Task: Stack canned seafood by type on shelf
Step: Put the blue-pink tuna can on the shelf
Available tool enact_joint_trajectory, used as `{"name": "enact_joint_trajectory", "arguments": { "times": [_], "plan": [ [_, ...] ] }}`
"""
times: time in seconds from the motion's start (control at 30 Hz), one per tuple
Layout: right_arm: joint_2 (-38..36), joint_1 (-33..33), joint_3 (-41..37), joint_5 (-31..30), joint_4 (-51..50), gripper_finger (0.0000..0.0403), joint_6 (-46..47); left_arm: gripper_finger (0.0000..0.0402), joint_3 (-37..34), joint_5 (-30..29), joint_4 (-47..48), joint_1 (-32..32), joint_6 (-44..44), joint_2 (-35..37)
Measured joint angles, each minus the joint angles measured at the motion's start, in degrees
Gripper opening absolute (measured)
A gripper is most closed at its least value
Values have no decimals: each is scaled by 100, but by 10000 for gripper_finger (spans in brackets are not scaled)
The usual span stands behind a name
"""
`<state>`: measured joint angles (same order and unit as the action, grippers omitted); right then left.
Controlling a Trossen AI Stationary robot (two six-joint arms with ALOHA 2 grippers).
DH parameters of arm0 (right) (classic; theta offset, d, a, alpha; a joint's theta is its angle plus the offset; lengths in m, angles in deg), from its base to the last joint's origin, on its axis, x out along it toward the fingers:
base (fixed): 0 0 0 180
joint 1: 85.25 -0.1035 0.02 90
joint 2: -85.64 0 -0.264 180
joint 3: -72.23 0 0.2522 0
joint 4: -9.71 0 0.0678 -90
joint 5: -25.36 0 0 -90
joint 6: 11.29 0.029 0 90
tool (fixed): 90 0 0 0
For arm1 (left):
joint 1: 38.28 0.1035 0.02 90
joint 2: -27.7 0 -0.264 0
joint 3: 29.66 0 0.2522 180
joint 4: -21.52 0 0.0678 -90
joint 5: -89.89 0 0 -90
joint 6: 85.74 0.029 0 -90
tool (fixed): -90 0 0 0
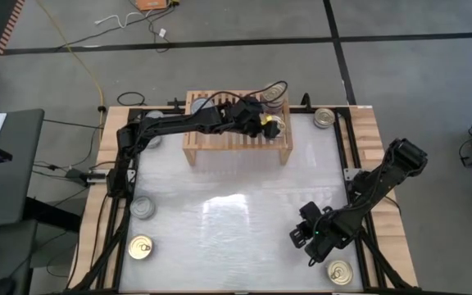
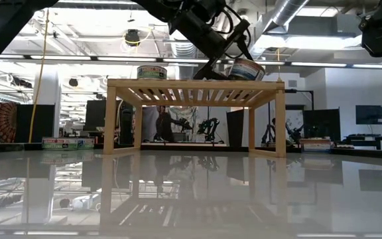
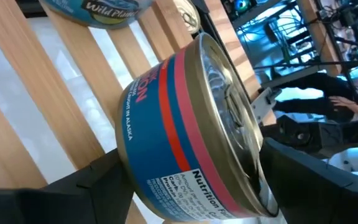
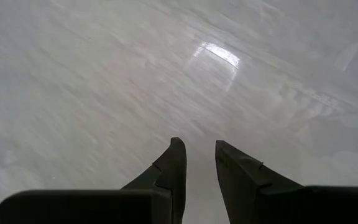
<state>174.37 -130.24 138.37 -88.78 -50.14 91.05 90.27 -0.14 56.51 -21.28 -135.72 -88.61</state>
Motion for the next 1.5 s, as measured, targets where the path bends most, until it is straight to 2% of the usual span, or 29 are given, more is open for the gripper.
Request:
{"name": "enact_joint_trajectory", "arguments": {
  "times": [0.17,0.37,0.93,1.27,1.5],
  "plan": [
    [0,-4,0,2,-2,111,7,318,1,-330,9,-2,197,1],
    [0,-4,0,4,-22,111,9,318,1,-434,-20,-3,537,3],
    [2,-2,0,24,-42,111,58,318,5,-383,90,11,357,13],
    [2,-40,0,52,-39,111,122,318,1,-768,176,7,826,190],
    [-31,-26,0,64,-57,111,120,318,5,-621,441,-18,858,201]
  ]
}}
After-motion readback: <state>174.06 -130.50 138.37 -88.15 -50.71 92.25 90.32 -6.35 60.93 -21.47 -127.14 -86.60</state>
